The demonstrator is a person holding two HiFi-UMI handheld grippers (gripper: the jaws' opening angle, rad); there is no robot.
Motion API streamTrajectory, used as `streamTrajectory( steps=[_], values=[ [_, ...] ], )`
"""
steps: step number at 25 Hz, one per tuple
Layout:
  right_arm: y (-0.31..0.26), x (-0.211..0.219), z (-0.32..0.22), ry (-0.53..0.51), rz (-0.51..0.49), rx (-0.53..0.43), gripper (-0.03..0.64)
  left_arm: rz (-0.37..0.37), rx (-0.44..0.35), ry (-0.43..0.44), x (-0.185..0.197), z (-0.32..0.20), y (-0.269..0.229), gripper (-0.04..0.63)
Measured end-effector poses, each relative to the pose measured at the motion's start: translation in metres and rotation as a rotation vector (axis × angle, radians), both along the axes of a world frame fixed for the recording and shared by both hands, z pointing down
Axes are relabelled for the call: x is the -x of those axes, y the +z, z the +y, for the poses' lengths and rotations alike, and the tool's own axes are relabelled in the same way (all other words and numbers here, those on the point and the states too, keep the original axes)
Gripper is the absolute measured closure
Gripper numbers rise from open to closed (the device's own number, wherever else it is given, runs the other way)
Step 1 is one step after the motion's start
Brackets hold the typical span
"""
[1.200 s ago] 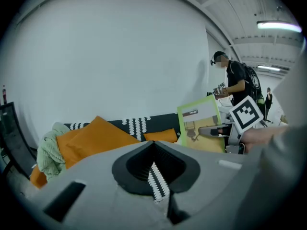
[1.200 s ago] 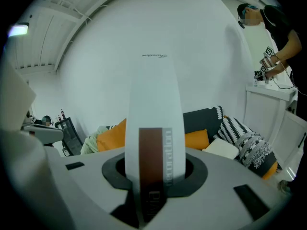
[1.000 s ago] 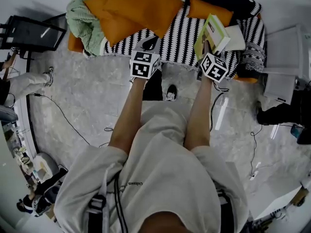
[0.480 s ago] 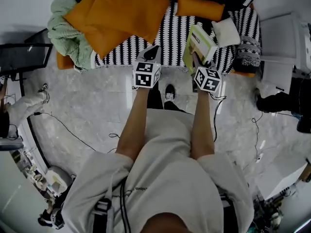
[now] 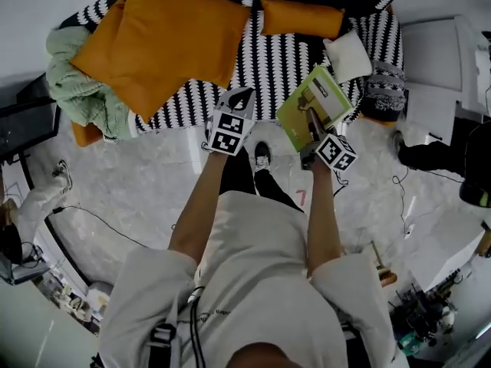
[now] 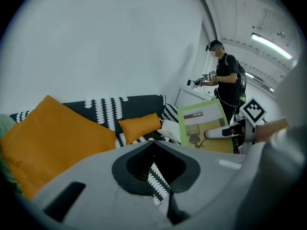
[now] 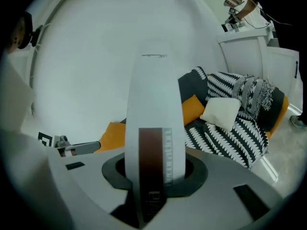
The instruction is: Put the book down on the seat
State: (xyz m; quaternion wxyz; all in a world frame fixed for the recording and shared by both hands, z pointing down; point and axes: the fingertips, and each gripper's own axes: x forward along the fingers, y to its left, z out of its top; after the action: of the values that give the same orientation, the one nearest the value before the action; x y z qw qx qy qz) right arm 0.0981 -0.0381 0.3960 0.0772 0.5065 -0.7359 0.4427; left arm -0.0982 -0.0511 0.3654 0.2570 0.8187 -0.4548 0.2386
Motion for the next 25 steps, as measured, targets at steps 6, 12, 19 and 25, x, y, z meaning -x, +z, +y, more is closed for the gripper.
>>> streamTrajectory(
  steps=[6,12,19,25],
  values=[
    [0.033,0.002,-0.021,0.032,-0.098,0.037,0.495,0.052,0.078,0.048,-0.003,-0.033,0.051,0.588],
    [0.074,0.007,-0.038,0.064,-0.146,0.077,0.495,0.034,0.125,0.141,-0.004,-0.070,0.097,0.588],
    [0.119,0.020,-0.053,0.039,-0.174,0.107,0.495,0.023,0.140,0.162,-0.007,-0.091,0.140,0.588],
    [0.171,0.034,-0.056,0.071,-0.242,0.133,0.495,0.007,0.196,0.141,0.000,-0.074,0.191,0.588]
  ],
)
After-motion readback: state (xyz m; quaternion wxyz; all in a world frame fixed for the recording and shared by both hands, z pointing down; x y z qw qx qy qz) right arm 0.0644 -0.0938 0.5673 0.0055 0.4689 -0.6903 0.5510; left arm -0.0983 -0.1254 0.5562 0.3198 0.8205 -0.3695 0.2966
